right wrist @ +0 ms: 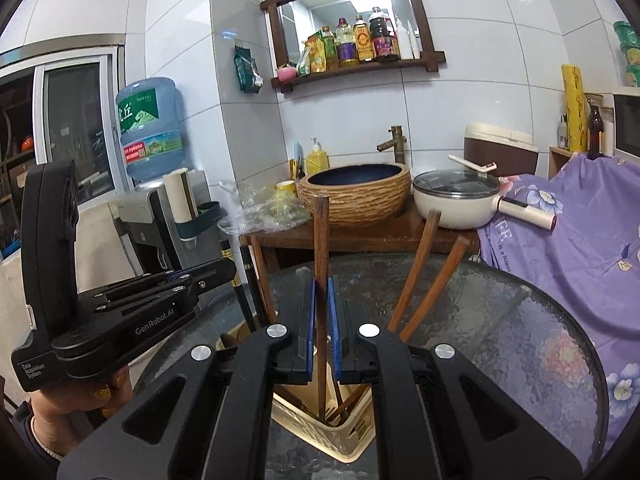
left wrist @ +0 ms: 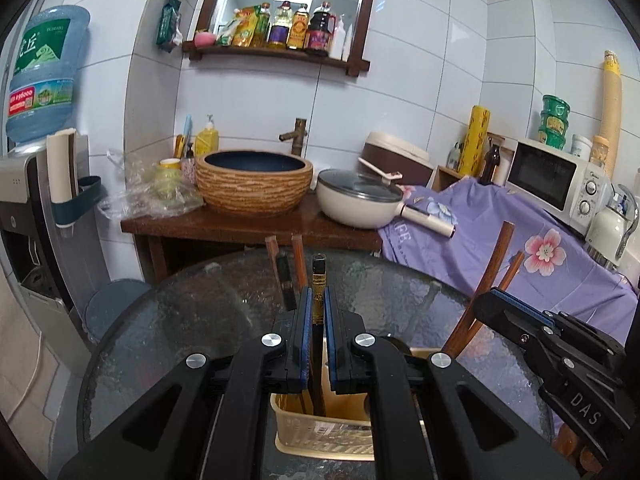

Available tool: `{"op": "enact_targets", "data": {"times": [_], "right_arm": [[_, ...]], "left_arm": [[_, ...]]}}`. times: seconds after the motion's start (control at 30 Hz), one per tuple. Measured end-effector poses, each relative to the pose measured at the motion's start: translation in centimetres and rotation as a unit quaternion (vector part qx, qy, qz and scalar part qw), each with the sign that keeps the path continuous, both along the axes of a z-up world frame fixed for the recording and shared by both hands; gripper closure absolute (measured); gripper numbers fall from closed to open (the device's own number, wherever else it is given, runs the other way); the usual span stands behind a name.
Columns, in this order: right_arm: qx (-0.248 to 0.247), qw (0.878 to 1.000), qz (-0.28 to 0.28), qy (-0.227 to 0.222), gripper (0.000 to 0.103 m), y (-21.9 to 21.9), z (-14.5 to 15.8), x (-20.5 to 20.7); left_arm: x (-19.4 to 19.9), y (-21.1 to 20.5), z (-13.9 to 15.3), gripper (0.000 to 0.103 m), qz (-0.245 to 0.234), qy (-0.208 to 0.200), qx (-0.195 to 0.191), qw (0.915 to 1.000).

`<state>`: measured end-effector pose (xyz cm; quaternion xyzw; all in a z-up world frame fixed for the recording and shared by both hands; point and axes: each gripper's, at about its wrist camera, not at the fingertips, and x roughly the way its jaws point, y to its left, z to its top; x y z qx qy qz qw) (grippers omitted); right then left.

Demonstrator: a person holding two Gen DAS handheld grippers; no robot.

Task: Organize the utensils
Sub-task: 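Open the left tool to drop its chopstick in the holder while the right tool releases its chopstick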

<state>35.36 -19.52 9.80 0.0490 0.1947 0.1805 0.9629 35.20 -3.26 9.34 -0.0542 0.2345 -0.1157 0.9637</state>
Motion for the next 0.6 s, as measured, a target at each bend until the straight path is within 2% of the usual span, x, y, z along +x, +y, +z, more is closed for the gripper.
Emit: {"op": "enact_targets", "data": {"times": [0.17, 0.27, 0.33, 0.4, 0.47, 0.57, 0.6], "right_arm": [[-0.006, 1.0, -0.001, 0.01, 0.096, 0.1, -1.0, 0.2], [0.003, 1.0, -0.003, 0.004, 0.095, -0.4, -1.2, -0.4], [0.005, 1.0, -0.003, 0.004, 0.087, -0.7, -1.1, -0.8], [0.014, 1.0, -0.002, -0.008, 0.06, -1.2, -1.0, -2.0], [0.018, 1.0, -0.003, -0.018, 0.055, -1.6, -0.9, -3.1], [0.017, 1.0, 0.0, -0.014, 0.054, -2.1, -0.9, -4.8], [0.018, 1.0, -0.001, -0.015, 0.049, -2.3, -1.1, -5.4]], "left_arm": [[0.0, 0.1, -1.0, 0.097, -0.005, 0.01, 0.004, 0.9999], [-0.5, 0.5, -0.8, 0.094, 0.003, -0.001, 0.004, 1.0], [-1.1, 0.6, -0.6, 0.079, 0.005, -0.008, 0.005, 0.9999], [-1.8, 0.7, -0.4, 0.069, 0.011, -0.017, 0.003, 0.9998], [-2.7, 0.9, -0.3, 0.065, 0.014, -0.026, 0.007, 0.9995], [-3.8, 1.0, -0.5, 0.058, 0.013, -0.032, 0.015, 0.9993], [-4.4, 1.2, -0.7, 0.054, 0.014, -0.034, 0.016, 0.9992]]}}
